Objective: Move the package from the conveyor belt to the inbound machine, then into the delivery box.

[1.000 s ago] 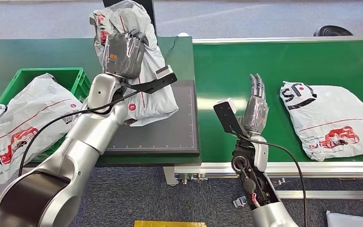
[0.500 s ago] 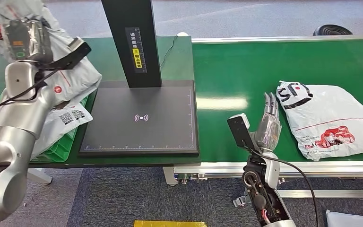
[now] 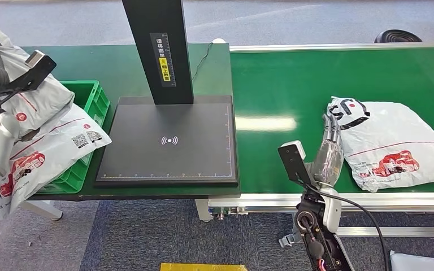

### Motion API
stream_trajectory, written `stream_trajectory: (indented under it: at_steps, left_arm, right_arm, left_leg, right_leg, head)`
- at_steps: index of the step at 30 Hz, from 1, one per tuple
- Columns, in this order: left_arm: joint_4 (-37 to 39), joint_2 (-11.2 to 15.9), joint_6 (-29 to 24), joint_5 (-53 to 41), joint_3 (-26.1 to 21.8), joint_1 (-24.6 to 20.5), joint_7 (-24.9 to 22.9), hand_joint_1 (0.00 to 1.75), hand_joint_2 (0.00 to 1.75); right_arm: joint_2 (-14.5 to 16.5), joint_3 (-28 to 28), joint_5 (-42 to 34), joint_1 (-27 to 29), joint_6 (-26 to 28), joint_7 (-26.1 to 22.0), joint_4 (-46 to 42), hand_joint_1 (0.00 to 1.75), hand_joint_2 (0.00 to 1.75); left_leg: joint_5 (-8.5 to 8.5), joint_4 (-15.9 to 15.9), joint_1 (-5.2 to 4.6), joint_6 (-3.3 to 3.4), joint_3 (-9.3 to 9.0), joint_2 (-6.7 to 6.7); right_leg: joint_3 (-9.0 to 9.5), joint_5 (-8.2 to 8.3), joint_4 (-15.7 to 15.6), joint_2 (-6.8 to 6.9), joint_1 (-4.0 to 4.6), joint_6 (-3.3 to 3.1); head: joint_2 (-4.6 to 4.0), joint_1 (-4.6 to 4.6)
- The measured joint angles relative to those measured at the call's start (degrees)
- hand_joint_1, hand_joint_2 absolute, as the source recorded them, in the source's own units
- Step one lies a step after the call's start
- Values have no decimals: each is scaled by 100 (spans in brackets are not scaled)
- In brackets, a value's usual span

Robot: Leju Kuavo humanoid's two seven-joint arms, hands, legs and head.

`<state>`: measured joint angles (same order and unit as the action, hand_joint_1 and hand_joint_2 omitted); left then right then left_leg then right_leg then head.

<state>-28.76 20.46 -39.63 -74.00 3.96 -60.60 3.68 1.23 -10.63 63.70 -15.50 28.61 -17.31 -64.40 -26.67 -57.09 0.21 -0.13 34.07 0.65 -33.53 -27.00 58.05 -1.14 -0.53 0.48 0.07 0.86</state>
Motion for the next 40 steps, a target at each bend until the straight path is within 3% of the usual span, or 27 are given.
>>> stream_trajectory:
  at_steps: [2, 3, 15, 20, 25, 30, 33, 40]
  left_arm:
    - [-1, 24, 4, 45, -48, 52, 25, 1, 44]
    - [-2, 35, 17, 77, -69, 82, 52, 0, 0]
    - [-2, 45, 125, 121, -175, 268, 154, 0, 0]
    - [-2, -113, 42, -70, -162, 369, 127, 0, 0]
    - [-103, -698, -8, -929, 180, 531, 168, 0, 0]
    - [-173, -1587, -11, -1138, 1261, 595, -111, 0, 0]
    - [-215, -1986, -34, -1141, 1891, 573, -254, 0, 0]
    - [-283, -2380, -42, -1142, 2551, 543, -362, 0, 0]
  right_arm:
    - [2, 2, 19, 16, -27, 1, -42, 0, 175]
    - [3, 5, 31, 20, -47, 4, -60, 0, 175]
    - [4, 103, 99, 28, -146, 36, -112, 0, 175]
    - [21, 109, 123, 31, -168, 35, -113, 0, 175]
    - [52, 116, 153, 13, -188, 15, -113, 0, 175]
    - [131, 114, 193, -179, -203, -102, -58, 0, 175]
    - [148, 102, 187, -295, -173, -131, 37, 0, 175]
    - [161, 91, 175, -449, -122, -140, 236, 0, 175]
  left_leg:
    - [0, 0, 0, 0, 0, 0]
    - [0, 0, 0, 0, 0, -1]
    - [0, -1, 0, 0, 0, 0]
    - [0, -1, 0, 0, -1, 1]
    - [1, -5, -4, 1, -1, 26]
    - [1, -10, -10, 4, 5, 34]
    - [1, -11, -13, 4, 5, 32]
    - [0, -8, -8, 3, 4, 29]
  right_leg:
    - [0, 0, 0, -1, 0, 0]
    - [-1, 0, 0, -1, 0, 0]
    - [-2, 0, -1, 1, 0, 0]
    - [-3, 0, -2, 1, 0, 0]
    - [3, 1, -4, 23, -6, 1]
    - [8, 4, -6, 30, -14, 6]
    - [8, 6, -6, 28, -16, 9]
    - [3, 4, -6, 25, -9, 7]
  head:
    - [0, -1]
    - [0, 0]
    - [0, 0]
    - [0, -1]
    - [0, 0]
    - [0, 1]
    - [0, 0]
    - [0, -2]
